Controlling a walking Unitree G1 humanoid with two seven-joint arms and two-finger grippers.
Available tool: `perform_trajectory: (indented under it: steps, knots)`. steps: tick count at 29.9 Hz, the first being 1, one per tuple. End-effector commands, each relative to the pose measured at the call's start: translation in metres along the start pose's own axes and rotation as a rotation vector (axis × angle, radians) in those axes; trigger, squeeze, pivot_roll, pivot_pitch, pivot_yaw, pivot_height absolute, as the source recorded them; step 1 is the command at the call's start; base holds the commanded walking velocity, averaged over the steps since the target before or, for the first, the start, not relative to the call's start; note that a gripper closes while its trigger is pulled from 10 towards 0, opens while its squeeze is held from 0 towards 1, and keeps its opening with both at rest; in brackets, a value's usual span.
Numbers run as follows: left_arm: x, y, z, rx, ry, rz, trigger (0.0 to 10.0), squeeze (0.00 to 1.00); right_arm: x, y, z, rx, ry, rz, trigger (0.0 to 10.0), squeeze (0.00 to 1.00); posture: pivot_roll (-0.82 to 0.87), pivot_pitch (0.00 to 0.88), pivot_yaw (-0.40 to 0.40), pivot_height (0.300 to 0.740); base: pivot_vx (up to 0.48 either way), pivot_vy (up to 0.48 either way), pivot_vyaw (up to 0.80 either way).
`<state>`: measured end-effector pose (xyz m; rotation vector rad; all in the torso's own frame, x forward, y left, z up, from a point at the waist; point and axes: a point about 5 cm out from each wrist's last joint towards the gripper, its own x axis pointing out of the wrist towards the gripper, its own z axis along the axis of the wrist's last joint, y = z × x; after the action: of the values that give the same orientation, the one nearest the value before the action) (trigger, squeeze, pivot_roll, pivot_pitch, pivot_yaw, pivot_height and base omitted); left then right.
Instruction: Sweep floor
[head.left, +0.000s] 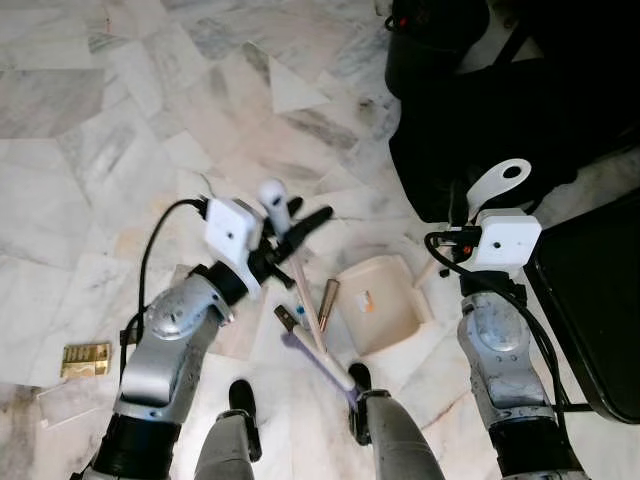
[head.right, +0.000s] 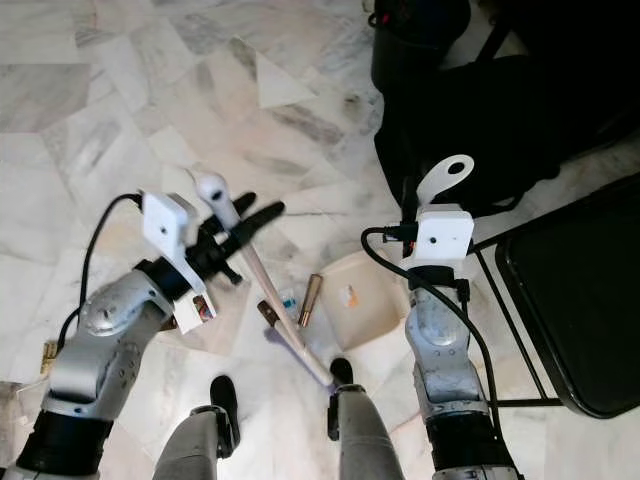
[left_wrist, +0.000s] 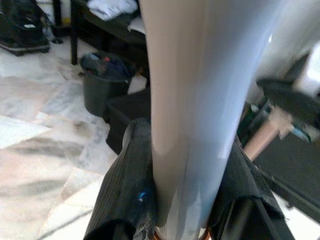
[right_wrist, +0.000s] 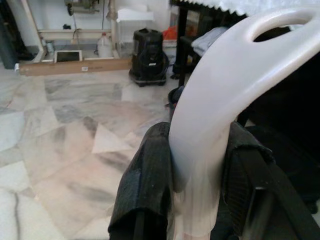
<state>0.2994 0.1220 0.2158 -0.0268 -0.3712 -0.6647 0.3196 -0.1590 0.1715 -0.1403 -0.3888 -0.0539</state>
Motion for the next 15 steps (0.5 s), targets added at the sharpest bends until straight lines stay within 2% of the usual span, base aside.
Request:
perform_trajectory:
  steps: [1,7,10,15]
  knots:
    - [0.0,0.003,0.002,-0.045,-0.035,0.026,10.0,0.0,-0.01,0.007,-0.009,0.028,0.056,0.036,10.0,0.0,-0.02,0.588,-0.021,0.74,0.0,0.0,0.0]
    - [0.003,0.008,0.011,-0.188,-0.096,0.042,10.0,0.0,-0.011,0.016,-0.008,0.081,0.073,0.061,10.0,0.0,-0.01,0.585,-0.024,0.74,0.0,0.0,0.0]
    - [0.002,0.009,0.013,-0.231,-0.113,0.049,10.0,0.0,-0.011,0.019,-0.01,0.089,0.081,0.067,10.0,0.0,-0.01,0.58,-0.022,0.74,0.0,0.0,0.0]
    - [-0.001,0.013,0.015,-0.242,-0.119,0.06,10.0,0.0,-0.01,0.022,-0.011,0.105,0.085,0.07,10.0,0.0,0.0,0.565,-0.019,0.74,0.0,0.0,0.0]
